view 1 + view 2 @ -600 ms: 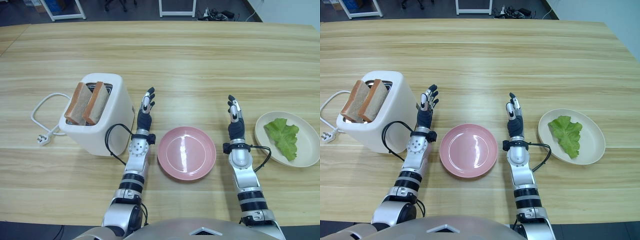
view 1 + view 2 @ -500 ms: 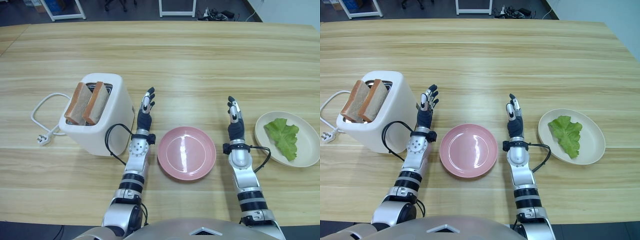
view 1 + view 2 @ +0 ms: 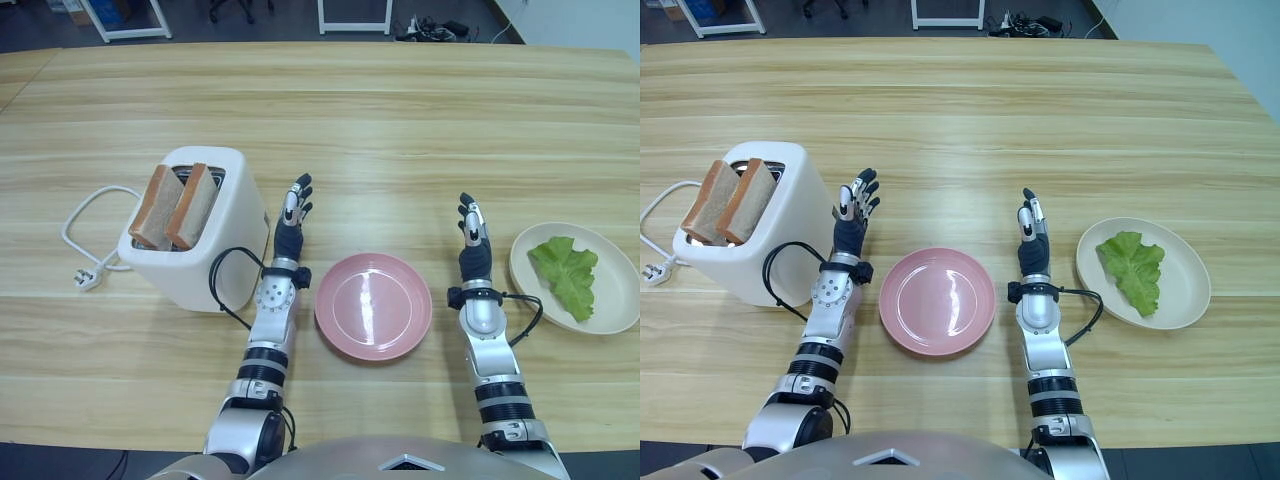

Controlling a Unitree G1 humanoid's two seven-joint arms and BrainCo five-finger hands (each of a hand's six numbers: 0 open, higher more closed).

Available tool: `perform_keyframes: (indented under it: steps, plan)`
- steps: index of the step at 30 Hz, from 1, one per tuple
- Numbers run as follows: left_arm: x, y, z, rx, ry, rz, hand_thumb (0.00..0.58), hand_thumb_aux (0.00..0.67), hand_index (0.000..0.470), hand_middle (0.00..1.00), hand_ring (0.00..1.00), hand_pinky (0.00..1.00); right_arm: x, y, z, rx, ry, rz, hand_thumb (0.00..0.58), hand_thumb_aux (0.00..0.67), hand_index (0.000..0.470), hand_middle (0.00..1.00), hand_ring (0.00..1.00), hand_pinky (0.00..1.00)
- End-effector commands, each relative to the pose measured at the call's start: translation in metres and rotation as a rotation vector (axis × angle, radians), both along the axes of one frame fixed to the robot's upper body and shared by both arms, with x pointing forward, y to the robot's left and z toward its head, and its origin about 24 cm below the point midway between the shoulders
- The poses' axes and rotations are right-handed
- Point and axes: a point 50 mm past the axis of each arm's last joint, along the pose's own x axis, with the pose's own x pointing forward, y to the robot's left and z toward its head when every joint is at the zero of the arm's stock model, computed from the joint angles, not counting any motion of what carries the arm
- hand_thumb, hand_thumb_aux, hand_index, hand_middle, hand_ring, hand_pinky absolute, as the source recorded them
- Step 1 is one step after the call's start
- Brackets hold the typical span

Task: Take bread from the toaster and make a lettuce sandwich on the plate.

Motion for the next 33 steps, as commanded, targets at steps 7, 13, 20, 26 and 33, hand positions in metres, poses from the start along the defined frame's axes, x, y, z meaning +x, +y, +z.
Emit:
perform_keyframes:
  steps: [7,13,20,26,33]
  plan:
    - [-0.083,0.006,0.142,0.007,-0.547,-0.182,0.000,0.000,0.000,0.00,0.00,0.00,0.001,0.003,-0.006,0.005,0.024,0.004,0.000,0.000,0.000,0.00,0.00,0.00]
    - [-0.135,0.047,0.190,0.034,-0.734,-0.229,0.000,0.000,0.000,0.00,0.00,0.00,0.003,0.010,-0.012,0.017,0.043,0.014,0.000,0.000,0.000,0.00,0.00,0.00]
    - [-0.116,0.123,0.172,0.795,-0.513,0.367,0.000,0.000,0.000,0.00,0.00,0.00,0.002,0.011,-0.017,0.019,0.054,0.009,0.000,0.000,0.000,0.00,0.00,0.00]
    - [-0.109,0.171,0.134,1.293,-0.187,0.645,0.000,0.000,0.000,0.00,0.00,0.00,0.000,0.009,-0.018,0.017,0.059,0.005,0.000,0.000,0.000,0.00,0.00,0.00]
    - [-0.111,0.203,0.109,1.564,0.079,0.762,0.000,0.000,0.000,0.00,0.00,0.00,0.000,0.007,-0.018,0.011,0.062,0.006,0.000,0.000,0.000,0.00,0.00,0.00]
